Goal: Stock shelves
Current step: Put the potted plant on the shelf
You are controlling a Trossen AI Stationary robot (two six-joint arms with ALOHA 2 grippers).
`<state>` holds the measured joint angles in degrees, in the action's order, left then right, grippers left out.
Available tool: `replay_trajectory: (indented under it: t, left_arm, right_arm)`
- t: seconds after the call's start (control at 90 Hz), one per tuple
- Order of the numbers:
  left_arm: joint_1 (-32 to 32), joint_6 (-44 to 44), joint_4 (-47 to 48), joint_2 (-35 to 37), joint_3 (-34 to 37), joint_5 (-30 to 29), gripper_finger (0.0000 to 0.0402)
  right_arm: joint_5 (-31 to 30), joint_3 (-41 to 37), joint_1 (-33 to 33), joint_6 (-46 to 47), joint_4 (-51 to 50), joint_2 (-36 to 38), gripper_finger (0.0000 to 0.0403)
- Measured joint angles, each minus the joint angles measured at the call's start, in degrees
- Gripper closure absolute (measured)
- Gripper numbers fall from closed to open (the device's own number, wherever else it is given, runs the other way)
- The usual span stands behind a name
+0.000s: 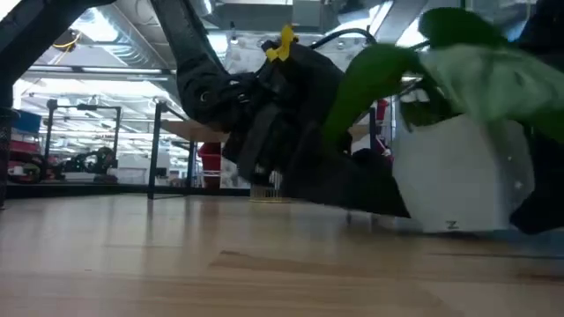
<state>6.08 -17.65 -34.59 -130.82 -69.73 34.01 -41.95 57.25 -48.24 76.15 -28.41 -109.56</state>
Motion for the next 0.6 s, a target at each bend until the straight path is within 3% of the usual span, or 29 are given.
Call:
replay_trajectory:
  t: [0.289, 0.6]
  left_arm:
    - [1.0, -1.8, 0.8, 0.1, 0.0, -8.3, 0.0103]
    - [-1.3, -2.5, 2.6, 1.7, -0.1, -6.8, 0.0103]
  right_arm:
    - [-0.5, 0.0, 0.0, 0.1, 0.7, 0.0, 0.0052]
    - [1.9, 0.1, -0.1, -11.1, 2.8, 0.0, 0.0052]
